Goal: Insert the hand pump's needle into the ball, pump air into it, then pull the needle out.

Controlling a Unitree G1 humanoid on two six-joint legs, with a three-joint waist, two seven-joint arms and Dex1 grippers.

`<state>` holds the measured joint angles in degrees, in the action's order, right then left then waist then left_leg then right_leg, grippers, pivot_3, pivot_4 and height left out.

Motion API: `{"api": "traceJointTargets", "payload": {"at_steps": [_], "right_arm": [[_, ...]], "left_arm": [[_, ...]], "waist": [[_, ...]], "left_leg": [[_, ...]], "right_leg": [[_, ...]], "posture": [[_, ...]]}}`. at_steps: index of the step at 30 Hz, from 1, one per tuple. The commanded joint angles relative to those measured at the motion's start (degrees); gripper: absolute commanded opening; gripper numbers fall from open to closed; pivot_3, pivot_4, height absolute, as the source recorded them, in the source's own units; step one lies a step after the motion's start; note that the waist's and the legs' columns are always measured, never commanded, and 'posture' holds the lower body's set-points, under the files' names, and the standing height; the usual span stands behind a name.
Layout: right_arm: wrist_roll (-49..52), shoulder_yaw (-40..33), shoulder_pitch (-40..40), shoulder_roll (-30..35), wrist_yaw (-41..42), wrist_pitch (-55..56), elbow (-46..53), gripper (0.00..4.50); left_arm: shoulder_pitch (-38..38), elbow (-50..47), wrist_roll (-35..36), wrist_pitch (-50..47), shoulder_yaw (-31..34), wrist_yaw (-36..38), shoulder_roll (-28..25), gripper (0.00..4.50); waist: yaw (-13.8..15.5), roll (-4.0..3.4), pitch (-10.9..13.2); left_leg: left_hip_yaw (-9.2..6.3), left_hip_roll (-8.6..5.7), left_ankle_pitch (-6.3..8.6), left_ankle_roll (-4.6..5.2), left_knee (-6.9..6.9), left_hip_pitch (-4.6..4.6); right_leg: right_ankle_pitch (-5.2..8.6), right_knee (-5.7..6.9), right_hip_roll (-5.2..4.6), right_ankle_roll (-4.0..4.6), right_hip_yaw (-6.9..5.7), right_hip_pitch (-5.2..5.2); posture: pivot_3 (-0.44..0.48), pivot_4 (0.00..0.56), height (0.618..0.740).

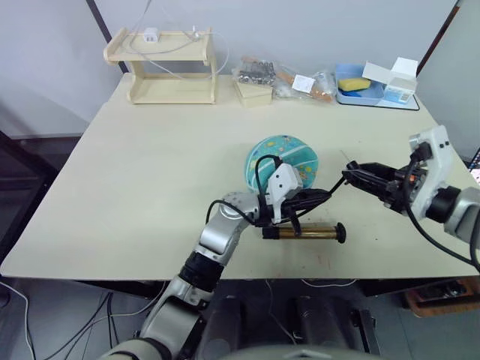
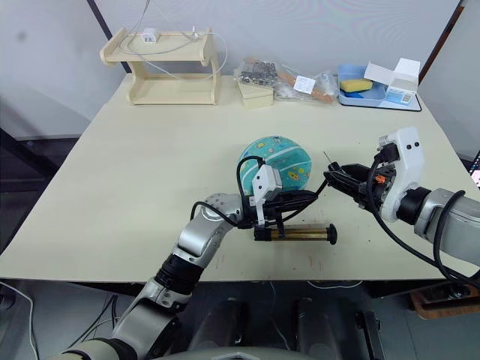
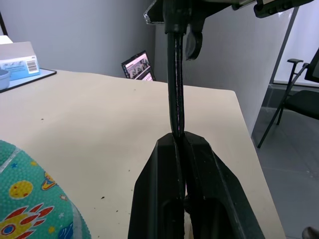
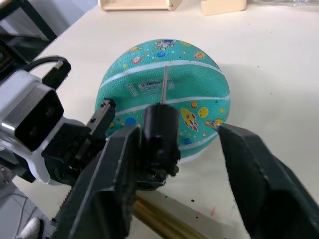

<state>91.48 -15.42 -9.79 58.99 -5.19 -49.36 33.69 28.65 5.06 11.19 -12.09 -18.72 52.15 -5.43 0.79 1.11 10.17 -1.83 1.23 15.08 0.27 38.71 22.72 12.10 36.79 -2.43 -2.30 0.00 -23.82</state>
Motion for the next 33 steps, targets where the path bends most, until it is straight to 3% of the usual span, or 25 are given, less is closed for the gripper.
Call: {"api": "traceJointTargets", "payload": {"at_steps": [1,25,28,30,31,33], "right_arm": [[0.6,-0.6,-1.0,-0.3,-0.6,0.4,1.2,2.49],[0.3,-0.9,-0.8,-2.7,-2.8,0.9,2.1,2.49],[0.0,-0.9,-0.6,-3.0,-2.7,0.9,2.1,1.62],[0.0,-0.9,-0.6,-3.2,-2.6,0.8,2.2,0.5],[0.0,-1.0,-0.6,-3.2,-2.6,0.8,2.2,0.3],[0.2,-1.1,-0.6,-3.1,-2.5,0.8,2.4,0.31]], "left_arm": [[0.5,-1.8,0.3,0.9,-0.5,-0.3,0.3,0.0],[0.4,-2.5,0.5,-0.1,-0.7,-0.7,0.1,0.0],[0.6,-2.3,0.5,-0.1,-0.7,-0.8,0.2,0.0],[0.6,-2.2,0.6,-0.3,-0.7,-0.7,0.1,0.0],[0.6,-2.3,0.6,-0.3,-0.7,-0.7,0.0,0.0],[0.4,-2.6,1.0,-0.9,-0.7,-0.3,-0.2,0.0]], "waist": [[0.0,0.0,0.0],[-0.1,0.0,0.0],[-0.1,0.0,0.0],[-0.1,0.0,0.0],[-0.1,0.0,0.0],[-0.1,0.0,0.0]], "left_leg": [[0.0,0.0,0.0,0.0,0.0,0.0],[0.02,0.0,0.02,0.03,0.0,0.0],[0.02,0.0,0.02,0.03,0.0,-0.01],[0.02,0.0,0.02,0.03,0.0,0.01],[0.03,0.0,0.02,0.03,0.0,0.01],[0.03,0.0,0.02,0.03,0.0,0.02]], "right_leg": [[0.0,0.0,0.0,0.0,0.0,0.0],[0.0,0.01,0.0,0.0,0.02,-0.02],[0.0,0.02,0.0,0.0,0.02,-0.02],[0.0,0.01,0.0,0.0,0.02,-0.02],[0.0,0.0,0.0,0.0,0.03,-0.02],[0.0,-0.01,0.0,0.0,0.03,-0.02]], "posture": [[0.0,0.15,0.74],[0.0,0.15,0.74],[0.0,0.15,0.74],[0.0,0.15,0.74],[0.0,0.15,0.74],[0.0,0.15,0.74]]}}
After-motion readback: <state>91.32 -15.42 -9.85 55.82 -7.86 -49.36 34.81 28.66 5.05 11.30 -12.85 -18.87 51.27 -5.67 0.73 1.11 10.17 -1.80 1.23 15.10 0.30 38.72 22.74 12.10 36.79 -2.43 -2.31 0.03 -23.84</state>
